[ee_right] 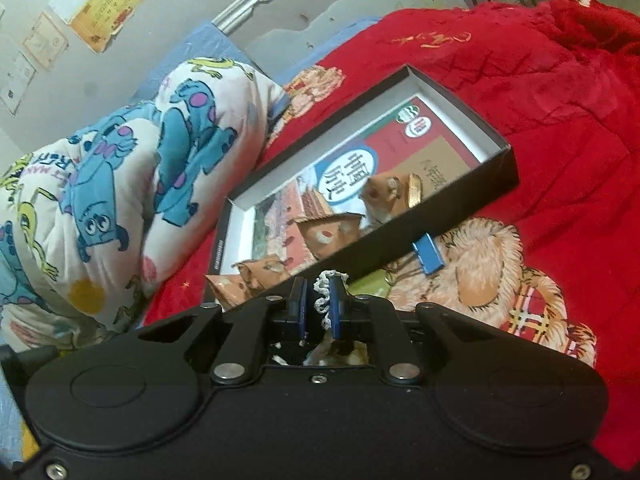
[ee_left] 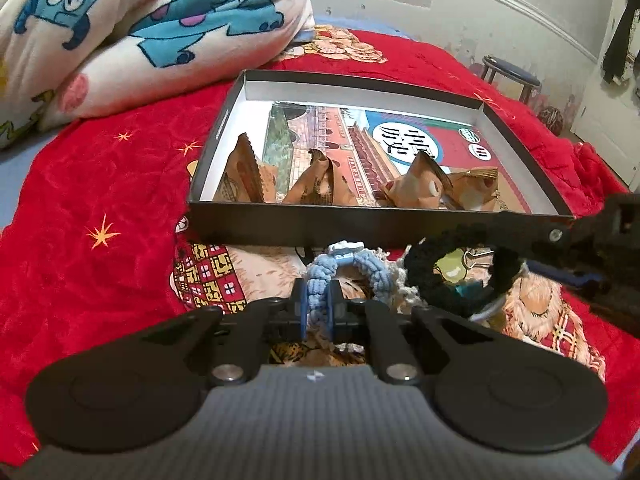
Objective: Organize objects
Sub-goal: 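Lift both held items and carry them toward the black box lid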
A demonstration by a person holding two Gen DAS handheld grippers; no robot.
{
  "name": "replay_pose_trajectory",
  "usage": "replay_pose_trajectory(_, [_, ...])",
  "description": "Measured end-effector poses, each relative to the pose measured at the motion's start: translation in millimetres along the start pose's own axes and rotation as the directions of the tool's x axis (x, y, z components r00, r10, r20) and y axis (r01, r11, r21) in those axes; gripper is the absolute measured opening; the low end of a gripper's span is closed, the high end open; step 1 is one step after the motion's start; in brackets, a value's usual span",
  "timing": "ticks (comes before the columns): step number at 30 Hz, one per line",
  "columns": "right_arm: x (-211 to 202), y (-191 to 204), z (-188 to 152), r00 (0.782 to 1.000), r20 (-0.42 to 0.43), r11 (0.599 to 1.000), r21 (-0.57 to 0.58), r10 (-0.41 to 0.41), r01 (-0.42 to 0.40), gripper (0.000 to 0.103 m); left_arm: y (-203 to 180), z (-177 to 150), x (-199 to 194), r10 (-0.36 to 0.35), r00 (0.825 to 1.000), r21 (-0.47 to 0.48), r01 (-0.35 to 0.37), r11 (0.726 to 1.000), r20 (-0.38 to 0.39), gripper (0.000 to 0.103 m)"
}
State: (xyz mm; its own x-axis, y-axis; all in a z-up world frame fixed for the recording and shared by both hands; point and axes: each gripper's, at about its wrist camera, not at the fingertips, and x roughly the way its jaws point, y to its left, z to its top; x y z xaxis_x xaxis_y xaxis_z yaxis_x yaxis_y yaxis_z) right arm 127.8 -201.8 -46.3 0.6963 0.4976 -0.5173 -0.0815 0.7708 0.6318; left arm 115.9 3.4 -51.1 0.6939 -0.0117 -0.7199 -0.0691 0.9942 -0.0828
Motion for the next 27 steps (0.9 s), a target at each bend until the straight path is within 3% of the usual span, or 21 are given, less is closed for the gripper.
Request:
replay_pose_trajectory(9, [-8.8, 4.6, 4.8, 0.998, 0.023, 0.999, 0.006, 0.05, -0.05, 0.012, -0.2, 2.5, -5.1, -0.001, 1.0, -0.003, 0.001, 1.0, 0.027, 0.012])
replay_pose_trajectory(21, [-17.7, 6.6, 7.3, 0.994, 0.055, 0.996, 0.003, 0.091, -0.091, 0.012, 4.1, 7.9, -24.5, -0.065, 0.993, -0.039, 0.069, 0.997, 0.103, 0.012])
replay_pose_trajectory(27, [-22.7, 12.3, 6.4, 0.994, 0.072, 0.996, -0.033, 0.079, -0.077, 0.012, 3.9, 8.1, -38.3, -0.116, 0.98, -0.036, 0.123, 0.992, 0.16, 0.012])
